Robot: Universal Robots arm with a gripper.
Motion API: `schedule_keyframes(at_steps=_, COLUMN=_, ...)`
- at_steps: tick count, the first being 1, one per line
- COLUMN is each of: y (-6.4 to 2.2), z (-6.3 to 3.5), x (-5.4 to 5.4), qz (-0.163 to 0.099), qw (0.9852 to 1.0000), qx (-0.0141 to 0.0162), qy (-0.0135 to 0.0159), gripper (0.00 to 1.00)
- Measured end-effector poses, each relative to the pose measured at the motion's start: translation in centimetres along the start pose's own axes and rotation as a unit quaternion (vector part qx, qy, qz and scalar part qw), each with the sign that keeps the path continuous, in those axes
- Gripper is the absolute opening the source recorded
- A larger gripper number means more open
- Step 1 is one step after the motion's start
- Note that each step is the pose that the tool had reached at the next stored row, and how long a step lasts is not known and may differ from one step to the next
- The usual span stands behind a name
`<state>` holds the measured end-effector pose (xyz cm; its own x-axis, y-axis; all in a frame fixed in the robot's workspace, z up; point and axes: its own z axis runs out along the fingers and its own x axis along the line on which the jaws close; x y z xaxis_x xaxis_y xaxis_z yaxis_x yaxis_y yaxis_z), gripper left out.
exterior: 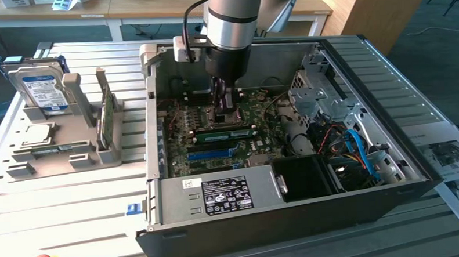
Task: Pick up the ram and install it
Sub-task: 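Press down the ram until it locks into place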
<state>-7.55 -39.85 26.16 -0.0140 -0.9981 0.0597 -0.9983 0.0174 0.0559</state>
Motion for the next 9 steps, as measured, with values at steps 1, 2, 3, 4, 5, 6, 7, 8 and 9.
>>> schedule_keyframes(at_steps=1, y=0.0, z=0.0, x=0.0, qz=0.0, qw=1.0, qx=-0.0002, qy=0.0, gripper=0.1)
schedule_keyframes(at_steps=2, y=0.0, z=0.0, x=0.0, qz=0.0, qw=1.0, qx=-0.0002, qy=0.0, gripper=0.1)
schedule_keyframes(at_steps=3, y=0.0, z=0.0, x=0.0, qz=0.0, qw=1.0, qx=-0.0002, qy=0.0, gripper=0.1)
schedule_keyframes(at_steps=4, y=0.0, z=0.0, x=0.0, qz=0.0, qw=1.0, qx=-0.0002, qy=0.0, gripper=0.1)
schedule_keyframes(at_steps=5, y=0.0, z=-0.01, x=0.0, qz=0.0, qw=1.0, qx=-0.0003, qy=0.0001, gripper=0.1)
schedule_keyframes(at_steps=6, y=0.0, z=-0.01, x=0.0, qz=0.0, qw=1.0, qx=-0.0001, qy=0.0001, gripper=0.1)
schedule_keyframes(at_steps=7, y=-0.01, z=0.0, x=0.0, qz=0.0, qw=1.0, qx=0.0003, qy=0.0, gripper=0.1)
schedule_keyframes(at_steps=8, y=-0.01, z=-0.01, x=0.0, qz=0.0, qw=1.0, qx=0.0007, qy=0.0, gripper=0.1)
schedule_keyframes(at_steps=9, y=0.0, z=0.0, x=0.0, qz=0.0, qw=1.0, qx=0.0013, qy=0.0, gripper=0.1)
